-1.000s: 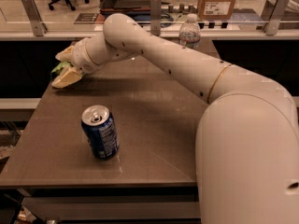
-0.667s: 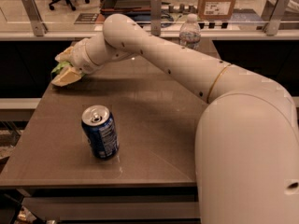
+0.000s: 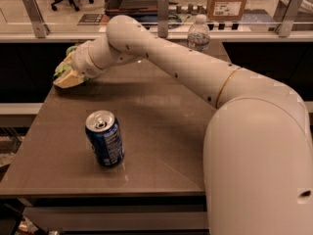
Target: Pick green rice chip bag
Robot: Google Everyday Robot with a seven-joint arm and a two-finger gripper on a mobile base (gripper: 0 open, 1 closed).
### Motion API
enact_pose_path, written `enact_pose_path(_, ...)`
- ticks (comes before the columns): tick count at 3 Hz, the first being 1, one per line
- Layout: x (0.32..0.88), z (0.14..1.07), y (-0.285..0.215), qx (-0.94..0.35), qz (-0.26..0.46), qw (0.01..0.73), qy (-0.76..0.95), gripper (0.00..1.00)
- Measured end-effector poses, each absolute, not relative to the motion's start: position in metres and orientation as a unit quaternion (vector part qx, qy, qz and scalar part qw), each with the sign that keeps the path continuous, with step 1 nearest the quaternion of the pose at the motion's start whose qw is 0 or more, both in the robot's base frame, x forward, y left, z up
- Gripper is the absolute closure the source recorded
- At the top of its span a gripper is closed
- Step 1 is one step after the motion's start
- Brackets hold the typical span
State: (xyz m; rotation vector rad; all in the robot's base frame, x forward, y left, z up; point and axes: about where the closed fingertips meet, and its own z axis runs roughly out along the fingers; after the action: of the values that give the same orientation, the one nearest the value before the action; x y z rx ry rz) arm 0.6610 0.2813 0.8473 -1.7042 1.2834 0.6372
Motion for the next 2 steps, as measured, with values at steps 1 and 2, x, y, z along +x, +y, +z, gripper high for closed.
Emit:
enact_pose_path(1, 0.661, 0.847, 0.281, -0.687, 0.257, 0.442, 0.517, 1.00)
enact_pose_path(2, 0.667, 0.868, 0.278, -0.698, 0.247, 0.459, 0.491, 1.00)
